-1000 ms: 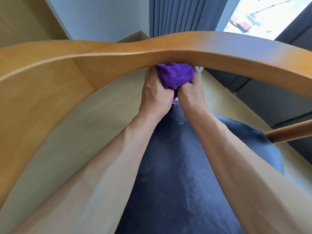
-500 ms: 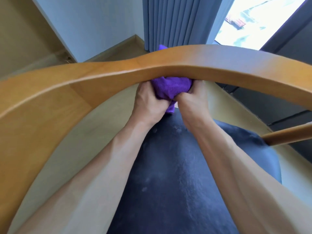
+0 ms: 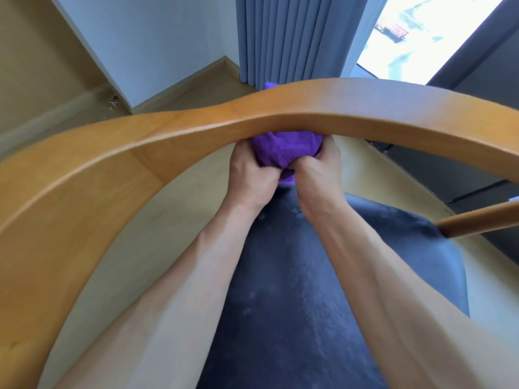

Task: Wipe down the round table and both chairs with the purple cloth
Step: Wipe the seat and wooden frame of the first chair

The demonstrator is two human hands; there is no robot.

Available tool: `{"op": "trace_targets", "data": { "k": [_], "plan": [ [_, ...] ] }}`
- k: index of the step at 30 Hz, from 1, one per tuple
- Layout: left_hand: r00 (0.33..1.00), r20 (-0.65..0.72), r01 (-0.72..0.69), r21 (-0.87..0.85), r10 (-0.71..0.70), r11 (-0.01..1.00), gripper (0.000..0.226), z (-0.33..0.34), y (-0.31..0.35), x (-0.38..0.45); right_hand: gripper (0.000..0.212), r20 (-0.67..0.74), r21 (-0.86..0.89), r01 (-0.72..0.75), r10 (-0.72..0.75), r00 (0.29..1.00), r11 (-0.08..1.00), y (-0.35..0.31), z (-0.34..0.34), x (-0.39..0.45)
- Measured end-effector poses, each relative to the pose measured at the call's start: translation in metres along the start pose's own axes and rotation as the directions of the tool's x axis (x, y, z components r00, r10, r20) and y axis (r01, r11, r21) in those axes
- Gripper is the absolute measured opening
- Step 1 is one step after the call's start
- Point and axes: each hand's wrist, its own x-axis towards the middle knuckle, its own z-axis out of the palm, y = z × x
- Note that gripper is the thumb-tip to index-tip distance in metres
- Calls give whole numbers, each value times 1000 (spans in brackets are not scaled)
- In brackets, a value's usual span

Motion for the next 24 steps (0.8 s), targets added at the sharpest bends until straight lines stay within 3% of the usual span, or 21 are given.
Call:
{"op": "trace_targets", "data": {
  "k": [5,7,11,13,18,21,24],
  "plan": [
    [950,160,257,82,-267,963,45,-2,-28,-3,53,65,-290,-226,255,965,930,21,-1,-4],
    [949,175,251,79,-262,965,52,-4,-23,-1,49,48,-301,-204,229,972,931,15,-1,1],
    [990,88,109,25,-110,994,41,-1,0,2,39,-16,-100,-75,74,997,992,-5,2,2],
    [993,66,97,-3,-96,995,41,1,-3,1,41,-19,-71,-70,69,997,995,-1,0,2],
    [954,191,238,-25,-229,971,29,-3,-32,-5,55,100,-354,-142,189,977,924,28,-4,-8],
    [932,247,267,32,-267,963,39,-10,-26,1,55,72,-362,-194,235,969,912,18,-3,-1],
    [949,239,222,-35,-207,974,35,-8,-4,3,43,-8,-317,-149,154,988,937,1,-1,0]
  ]
}}
